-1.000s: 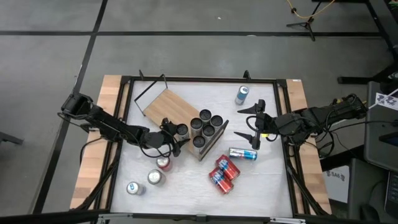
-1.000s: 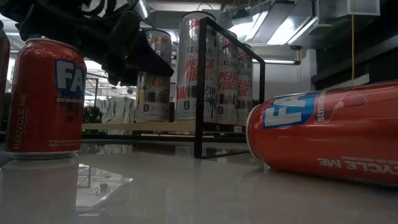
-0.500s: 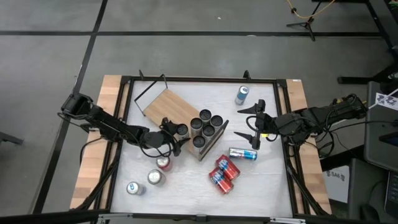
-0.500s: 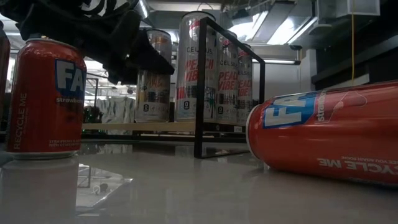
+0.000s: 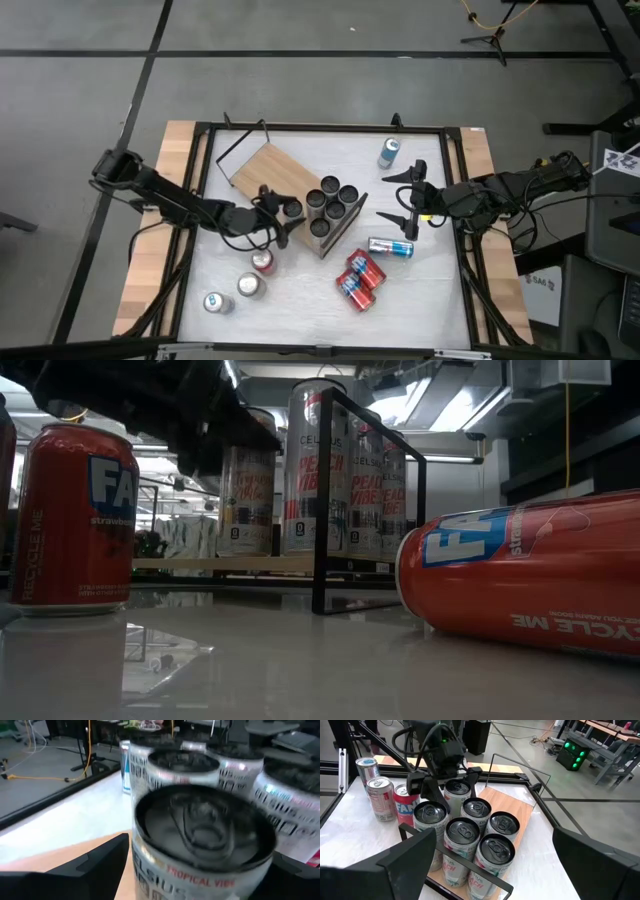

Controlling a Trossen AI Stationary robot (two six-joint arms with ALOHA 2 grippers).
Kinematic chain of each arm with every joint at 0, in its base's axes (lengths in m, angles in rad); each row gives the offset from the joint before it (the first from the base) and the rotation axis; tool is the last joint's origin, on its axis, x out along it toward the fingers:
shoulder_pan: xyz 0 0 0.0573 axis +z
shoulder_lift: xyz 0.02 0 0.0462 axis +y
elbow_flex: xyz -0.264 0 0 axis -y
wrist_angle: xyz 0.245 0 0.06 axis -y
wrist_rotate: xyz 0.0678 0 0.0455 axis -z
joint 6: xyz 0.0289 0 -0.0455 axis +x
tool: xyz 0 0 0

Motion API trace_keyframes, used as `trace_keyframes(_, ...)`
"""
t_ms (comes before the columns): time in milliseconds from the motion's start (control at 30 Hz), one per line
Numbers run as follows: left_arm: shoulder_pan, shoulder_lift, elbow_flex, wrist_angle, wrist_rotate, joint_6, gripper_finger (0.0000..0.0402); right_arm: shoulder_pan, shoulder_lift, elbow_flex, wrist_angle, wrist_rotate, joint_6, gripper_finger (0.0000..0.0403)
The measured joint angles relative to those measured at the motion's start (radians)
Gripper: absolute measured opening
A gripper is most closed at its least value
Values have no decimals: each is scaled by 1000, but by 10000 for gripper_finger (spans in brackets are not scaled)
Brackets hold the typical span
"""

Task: Place canned beverage on shelf
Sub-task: Put the white-yellow soda can on the shelf aligned with the other white-yellow soda cans

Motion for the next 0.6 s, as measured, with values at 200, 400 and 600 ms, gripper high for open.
trace_keyframes(200, 0, -52, 0, 2, 0, 0, 326, 0, 0, 0, 0, 0, 0, 396)
trace_keyframes(400, 0, -108, 0, 5, 0, -1, 326, 0, 0, 0, 0, 0, 0, 396)
trace_keyframes(600, 3, -163, 0, 7, -2, -1, 326, 0, 0, 0, 0, 0, 0, 396)
